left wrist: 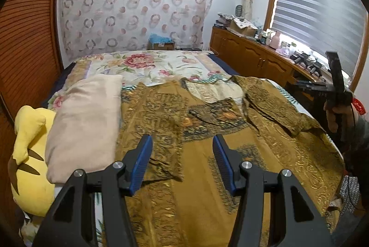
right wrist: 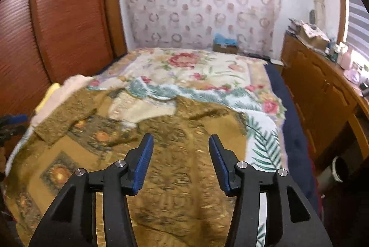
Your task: Fold small clothes
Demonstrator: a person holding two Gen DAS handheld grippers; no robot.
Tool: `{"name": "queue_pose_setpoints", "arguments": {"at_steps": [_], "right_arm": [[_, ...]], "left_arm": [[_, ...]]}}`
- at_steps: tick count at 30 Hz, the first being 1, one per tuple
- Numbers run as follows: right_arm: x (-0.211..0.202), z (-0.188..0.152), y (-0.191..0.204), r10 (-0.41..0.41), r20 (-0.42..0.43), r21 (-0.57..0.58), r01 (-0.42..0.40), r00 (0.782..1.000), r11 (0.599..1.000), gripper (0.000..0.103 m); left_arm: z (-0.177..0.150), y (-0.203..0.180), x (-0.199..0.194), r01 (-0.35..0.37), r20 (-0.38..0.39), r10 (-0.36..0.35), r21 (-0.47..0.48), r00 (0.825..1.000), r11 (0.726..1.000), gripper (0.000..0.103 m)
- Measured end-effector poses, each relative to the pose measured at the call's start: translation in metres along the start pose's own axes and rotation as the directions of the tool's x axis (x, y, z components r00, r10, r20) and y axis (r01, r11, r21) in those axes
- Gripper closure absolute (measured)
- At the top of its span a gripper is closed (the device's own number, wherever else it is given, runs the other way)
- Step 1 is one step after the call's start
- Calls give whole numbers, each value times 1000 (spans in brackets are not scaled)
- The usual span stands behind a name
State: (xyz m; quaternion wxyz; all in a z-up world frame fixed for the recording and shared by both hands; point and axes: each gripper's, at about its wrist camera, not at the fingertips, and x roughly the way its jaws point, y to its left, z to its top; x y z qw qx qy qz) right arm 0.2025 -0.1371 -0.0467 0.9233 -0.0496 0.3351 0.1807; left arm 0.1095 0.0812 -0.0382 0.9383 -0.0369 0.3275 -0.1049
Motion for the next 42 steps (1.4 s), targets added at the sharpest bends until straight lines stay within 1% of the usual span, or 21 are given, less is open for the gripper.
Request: {"name": "queue_pose_setpoints", "arguments": {"at_steps": [1, 3, 5, 7, 10, 14, 18, 20, 24, 27, 31, 32, 34, 35, 37, 39, 42], "right_arm": [[6, -3, -4, -13, -14, 0, 13, 1000, 1000, 47], [22, -9, -12, -34, -57, 1, 34, 998, 999, 39], [37, -14, -21, -67, -91, 6, 67, 994, 998, 35], [55, -17, -34, -88, -128, 16, 91, 988, 996, 35], [76, -19, -49, -117, -163, 32, 123, 980, 992, 35], [94, -19, -65, -118, -185, 33, 126, 976, 991, 35], [107, -22, -75, -97, -214, 64, 113, 972, 992, 35], [106, -23, -75, -98, -210, 57, 113, 973, 992, 35], [106, -24, -74, -101, -204, 52, 113, 974, 992, 34], [105, -24, -74, -99, -205, 55, 112, 974, 992, 34], [105, -24, -74, -97, -205, 57, 111, 974, 992, 33], [104, -25, -73, -97, -205, 57, 111, 974, 992, 33], [106, -25, -74, -96, -206, 57, 110, 974, 992, 33], [106, -24, -74, -95, -206, 58, 109, 974, 992, 33], [106, -25, -74, -95, -207, 57, 109, 974, 992, 33], [106, -25, -74, -95, -206, 58, 109, 974, 992, 32], [107, -25, -74, -93, -207, 59, 108, 974, 992, 32]], "left_arm": [[2, 3, 2, -10, -1, 10, 3, 1000, 1000, 49], [7, 13, 8, -30, -10, 30, 4, 999, 1000, 49], [12, 26, 16, -55, -21, 55, -1, 998, 998, 49], [19, 41, 28, -87, -39, 87, -8, 995, 996, 49], [28, 58, 48, -99, -70, 96, -41, 993, 994, 49], [40, 70, 74, -113, -106, 106, -59, 989, 992, 49], [53, 74, 100, -121, -136, 114, -45, 984, 992, 49], [60, 73, 115, -127, -155, 122, -27, 980, 991, 49], [72, 70, 139, -125, -182, 124, 11, 975, 992, 49], [78, 72, 153, -118, -203, 120, 20, 972, 993, 49], [84, 72, 166, -85, -231, 89, 30, 969, 996, 49], [85, 71, 168, -66, -235, 73, 36, 969, 997, 49], [88, 68, 167, -7, -235, 18, 44, 972, 999, 52], [89, 67, 167, -1, -235, 12, 48, 972, 999, 52], [93, 66, 169, 4, -243, 9, 53, 970, 999, 57], [95, 65, 171, 13, -252, 3, 62, 968, 998, 58], [96, 67, 179, -16, -269, 40, 92, 962, 996, 60]]}}
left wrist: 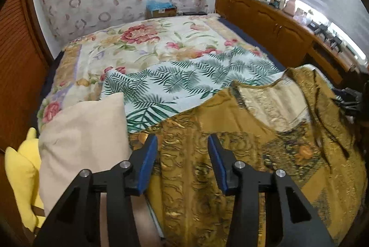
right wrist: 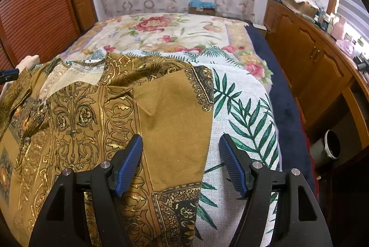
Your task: Fold small clothes
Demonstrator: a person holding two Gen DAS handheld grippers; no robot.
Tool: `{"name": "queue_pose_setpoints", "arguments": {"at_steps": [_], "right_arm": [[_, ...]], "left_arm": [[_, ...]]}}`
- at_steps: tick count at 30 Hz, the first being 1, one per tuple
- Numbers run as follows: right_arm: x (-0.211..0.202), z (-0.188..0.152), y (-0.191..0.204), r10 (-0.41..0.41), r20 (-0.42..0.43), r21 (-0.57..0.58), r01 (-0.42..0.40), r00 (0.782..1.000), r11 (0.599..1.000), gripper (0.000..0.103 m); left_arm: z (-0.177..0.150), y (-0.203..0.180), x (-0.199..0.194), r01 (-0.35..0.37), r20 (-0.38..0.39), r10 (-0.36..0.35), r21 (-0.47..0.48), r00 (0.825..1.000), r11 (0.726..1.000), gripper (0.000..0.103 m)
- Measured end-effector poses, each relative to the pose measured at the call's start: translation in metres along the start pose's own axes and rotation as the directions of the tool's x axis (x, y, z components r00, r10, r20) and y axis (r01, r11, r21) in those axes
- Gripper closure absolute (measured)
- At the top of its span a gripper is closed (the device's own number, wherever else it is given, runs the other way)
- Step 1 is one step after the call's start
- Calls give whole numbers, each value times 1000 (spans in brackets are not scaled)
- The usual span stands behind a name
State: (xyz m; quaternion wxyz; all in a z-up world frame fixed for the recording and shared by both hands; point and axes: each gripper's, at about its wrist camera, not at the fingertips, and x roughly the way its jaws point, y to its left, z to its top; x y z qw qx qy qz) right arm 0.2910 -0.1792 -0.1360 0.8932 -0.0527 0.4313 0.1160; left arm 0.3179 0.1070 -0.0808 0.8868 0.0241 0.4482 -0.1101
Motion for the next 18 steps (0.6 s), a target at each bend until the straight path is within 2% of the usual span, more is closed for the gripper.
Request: {"name": "queue_pose_setpoints", "arguments": {"at_steps": [4, 8, 10, 11, 14, 15, 18], "right_arm": [[0, 0, 0, 0, 0, 0, 0, 1000, 1000, 32], [0, 0, 0, -1, 0, 0, 1, 1000, 1000, 31], [0, 0, 0, 0, 0, 0, 0, 1000, 1000, 31], [0, 0, 0, -1, 0, 0, 1, 1000, 1000, 31], [0, 0, 0, 1, 0, 0, -1, 1000, 1000, 31], [0, 0, 0, 0, 0, 0, 0, 1000, 1000, 31], [0, 0, 0, 0, 0, 0, 0, 1000, 1000, 31]], "left_arm": [[4, 5, 12, -23, -24, 23, -8, 999, 1000, 60], [2, 11, 17, -3, -37, 2, -24, 999, 1000, 64], [1, 12, 18, 36, -40, -37, -33, 999, 999, 70], [1, 11, 18, 28, -42, -30, -29, 999, 999, 71], [-1, 8, 17, 22, -44, -22, -9, 999, 1000, 89], [-1, 7, 15, 20, -37, -20, -6, 999, 1000, 98], [2, 10, -5, -25, 40, 26, -16, 999, 1000, 101]]}}
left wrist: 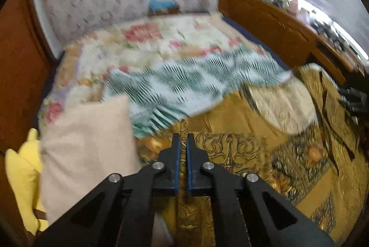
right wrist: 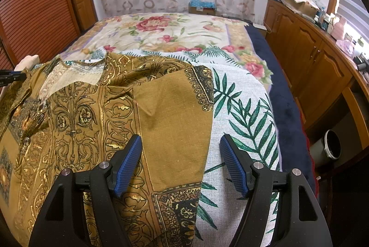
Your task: Fold small clothes
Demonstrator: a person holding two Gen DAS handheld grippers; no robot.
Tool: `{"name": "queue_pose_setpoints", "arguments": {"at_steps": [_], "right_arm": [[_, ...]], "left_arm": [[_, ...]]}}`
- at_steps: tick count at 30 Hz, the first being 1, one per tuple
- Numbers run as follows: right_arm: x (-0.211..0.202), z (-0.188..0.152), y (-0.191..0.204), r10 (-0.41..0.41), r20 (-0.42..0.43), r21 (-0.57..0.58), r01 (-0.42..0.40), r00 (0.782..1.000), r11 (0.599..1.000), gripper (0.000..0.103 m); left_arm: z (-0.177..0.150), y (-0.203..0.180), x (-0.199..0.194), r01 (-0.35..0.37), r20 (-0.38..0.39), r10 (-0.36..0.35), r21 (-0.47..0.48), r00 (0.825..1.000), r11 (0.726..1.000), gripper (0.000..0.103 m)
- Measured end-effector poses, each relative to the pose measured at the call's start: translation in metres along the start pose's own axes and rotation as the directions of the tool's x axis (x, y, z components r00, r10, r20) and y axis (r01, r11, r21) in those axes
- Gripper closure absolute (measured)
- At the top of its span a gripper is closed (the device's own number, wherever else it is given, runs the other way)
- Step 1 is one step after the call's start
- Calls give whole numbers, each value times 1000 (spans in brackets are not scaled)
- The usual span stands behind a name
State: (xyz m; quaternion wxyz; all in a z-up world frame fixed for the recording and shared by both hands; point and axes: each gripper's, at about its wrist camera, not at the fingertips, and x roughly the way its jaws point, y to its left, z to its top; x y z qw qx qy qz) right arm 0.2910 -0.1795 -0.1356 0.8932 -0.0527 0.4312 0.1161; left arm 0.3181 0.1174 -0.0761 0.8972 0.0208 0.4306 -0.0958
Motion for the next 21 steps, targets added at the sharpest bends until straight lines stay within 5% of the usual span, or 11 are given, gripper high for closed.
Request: {"name": "queue_pose_setpoints", "arguments": {"at_steps": [6, 11, 21], "right_arm": [[0, 0, 0, 0, 0, 0, 0, 1000, 1000, 31], [0, 0, 0, 0, 0, 0, 0, 1000, 1000, 31], [0, 0, 0, 6, 2, 2, -6, 1000, 1000, 30]], "left_arm": [[5, 40, -45, -88, 125, 100, -98, 987, 991, 102], [-10, 70, -41, -136, 95, 150, -140, 984, 981, 102], [-22, 80, -26, -113, 63, 128, -203, 990, 973, 97]]}}
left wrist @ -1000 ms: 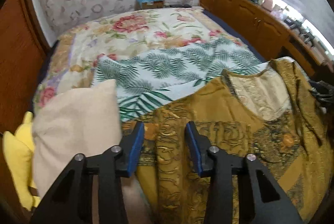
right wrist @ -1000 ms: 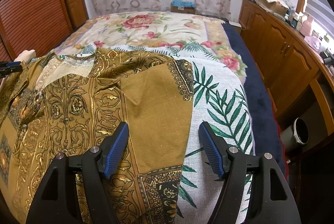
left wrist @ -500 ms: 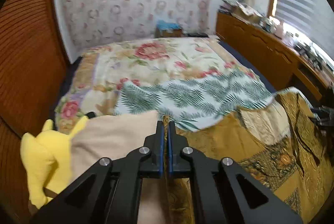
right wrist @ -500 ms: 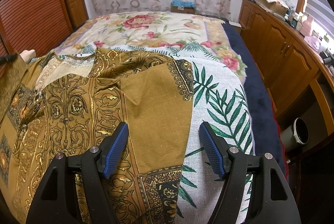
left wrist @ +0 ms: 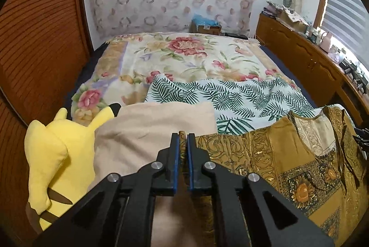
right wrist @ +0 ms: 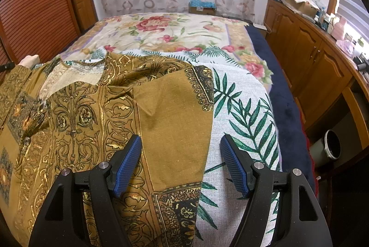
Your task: Fold small clothes
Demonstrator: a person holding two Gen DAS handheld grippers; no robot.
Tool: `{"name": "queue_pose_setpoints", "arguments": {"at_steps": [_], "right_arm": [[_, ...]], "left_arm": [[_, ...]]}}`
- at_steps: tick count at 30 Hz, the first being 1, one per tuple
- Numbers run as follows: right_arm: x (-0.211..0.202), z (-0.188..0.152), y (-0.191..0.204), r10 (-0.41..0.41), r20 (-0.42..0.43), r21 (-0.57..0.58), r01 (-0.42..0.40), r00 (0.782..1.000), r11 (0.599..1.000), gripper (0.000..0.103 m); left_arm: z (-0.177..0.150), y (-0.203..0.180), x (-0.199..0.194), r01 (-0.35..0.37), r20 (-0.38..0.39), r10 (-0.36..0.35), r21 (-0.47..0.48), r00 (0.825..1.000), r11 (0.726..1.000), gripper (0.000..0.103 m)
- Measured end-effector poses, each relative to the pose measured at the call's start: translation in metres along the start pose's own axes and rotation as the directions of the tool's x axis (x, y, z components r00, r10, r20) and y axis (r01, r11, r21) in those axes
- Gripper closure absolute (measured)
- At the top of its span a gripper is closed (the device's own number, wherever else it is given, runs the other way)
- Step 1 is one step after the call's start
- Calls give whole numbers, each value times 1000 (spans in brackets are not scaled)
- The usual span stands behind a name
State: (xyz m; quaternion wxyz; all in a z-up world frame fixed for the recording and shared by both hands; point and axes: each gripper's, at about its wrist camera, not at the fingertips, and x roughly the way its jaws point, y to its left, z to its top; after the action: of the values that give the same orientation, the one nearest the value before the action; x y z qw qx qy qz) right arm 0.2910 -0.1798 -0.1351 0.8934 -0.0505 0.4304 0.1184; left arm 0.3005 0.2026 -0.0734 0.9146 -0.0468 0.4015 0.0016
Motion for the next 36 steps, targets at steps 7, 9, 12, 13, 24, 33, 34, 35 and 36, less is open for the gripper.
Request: {"name": "queue_pose_setpoints", "arguments": {"at_steps": [7, 9, 12, 13, 24, 33, 34, 35, 36], "right_arm": [[6, 14, -11, 48, -22, -3, -48, 999, 999, 30], [10, 21, -14, 59, -25, 0, -59, 998, 998, 30], [17, 30, -19, 90, -26, 6, -90, 996, 996, 31], [21, 33, -20, 89, -30, 7, -89, 996, 996, 31], [33, 43, -21, 21, -35, -57, -23, 999, 998, 38], [33, 46, -26, 67, -38, -49, -69, 997, 996, 74], [33, 47, -25, 93, -40, -50, -95, 995, 994, 76], [33, 48, -24, 97, -43, -50, -99, 994, 994, 79], [32, 49, -22, 89, -44, -57, -91, 995, 994, 89]], "left_arm": [[-6, -1, 5, 7, -24, -7, 13, 1000, 1000, 94], [-6, 0, 7, 15, -34, -15, 9, 999, 1000, 91], [-7, 1, 12, 22, -64, -21, 7, 998, 1000, 86], [-8, 2, 11, 21, -67, -21, 8, 998, 1000, 85], [-16, 4, 8, 19, -90, -19, 2, 996, 1000, 74], [-16, -1, 7, 2, -78, -2, 0, 997, 1000, 84], [-17, -2, 7, 20, -75, -20, -2, 997, 1000, 90], [-17, -3, 6, 29, -73, -29, -1, 997, 1000, 93], [-16, -4, 4, 33, -64, -32, 2, 997, 999, 100]]}}
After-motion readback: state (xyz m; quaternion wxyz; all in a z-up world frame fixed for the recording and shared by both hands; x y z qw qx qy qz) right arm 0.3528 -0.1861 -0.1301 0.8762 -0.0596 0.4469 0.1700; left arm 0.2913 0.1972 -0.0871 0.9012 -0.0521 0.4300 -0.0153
